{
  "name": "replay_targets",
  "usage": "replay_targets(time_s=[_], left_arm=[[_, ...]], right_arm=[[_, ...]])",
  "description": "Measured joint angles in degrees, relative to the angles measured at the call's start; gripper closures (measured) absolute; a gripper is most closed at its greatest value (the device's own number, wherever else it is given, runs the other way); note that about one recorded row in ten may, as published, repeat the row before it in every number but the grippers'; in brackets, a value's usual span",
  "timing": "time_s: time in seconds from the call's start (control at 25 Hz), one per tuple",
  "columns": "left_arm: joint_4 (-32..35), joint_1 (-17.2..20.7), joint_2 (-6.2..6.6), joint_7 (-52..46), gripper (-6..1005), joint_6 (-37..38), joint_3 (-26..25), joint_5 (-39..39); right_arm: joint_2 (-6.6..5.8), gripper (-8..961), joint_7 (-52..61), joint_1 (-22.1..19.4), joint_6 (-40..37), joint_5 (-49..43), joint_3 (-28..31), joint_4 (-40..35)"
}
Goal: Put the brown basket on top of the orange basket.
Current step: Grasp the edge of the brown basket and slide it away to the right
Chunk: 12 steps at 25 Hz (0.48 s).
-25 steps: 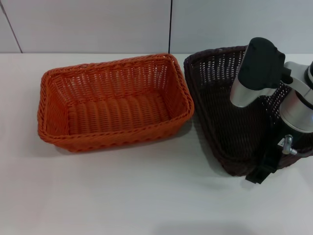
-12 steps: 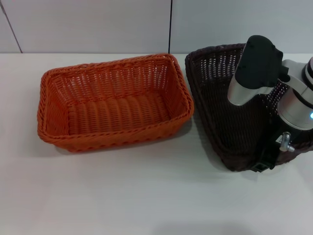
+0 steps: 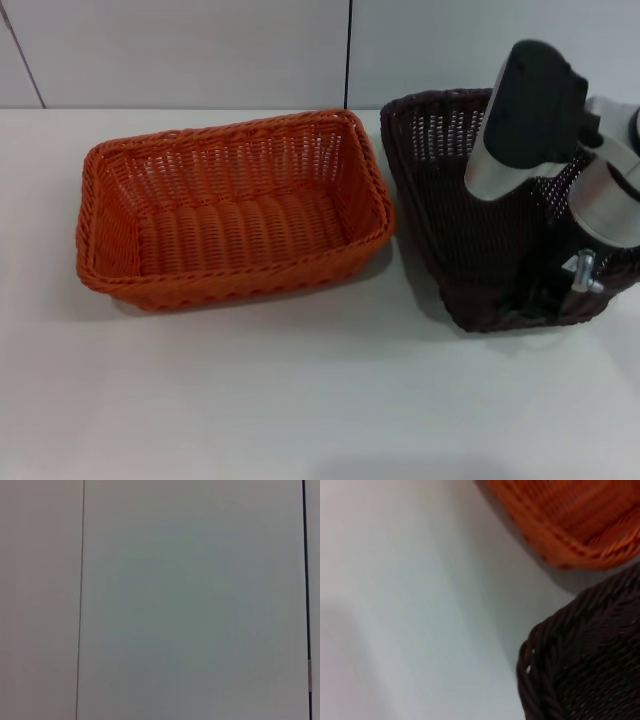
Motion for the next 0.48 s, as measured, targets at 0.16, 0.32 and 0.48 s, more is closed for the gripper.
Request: replay_targets(time_s=[0.16, 0.32, 0.48], left_arm=[[0.09, 0.19, 0.00, 0.00, 209, 0.00, 0.00, 0.00], [0.28, 0.24, 0.00, 0.00, 209, 0.00, 0.00, 0.00], [0.44, 0.20, 0.00, 0.00, 210, 0.00, 0.00, 0.02]], right_arm=[[0.00, 783, 0.91, -0.24, -1.48, -0.02, 0.24, -4.05], [0.00, 800, 1.83, -0.28, -2.99, -0.22, 0.38, -7.54], [0.00, 796, 2.79, -0.28, -4.39, -1.02, 0.17, -11.05]])
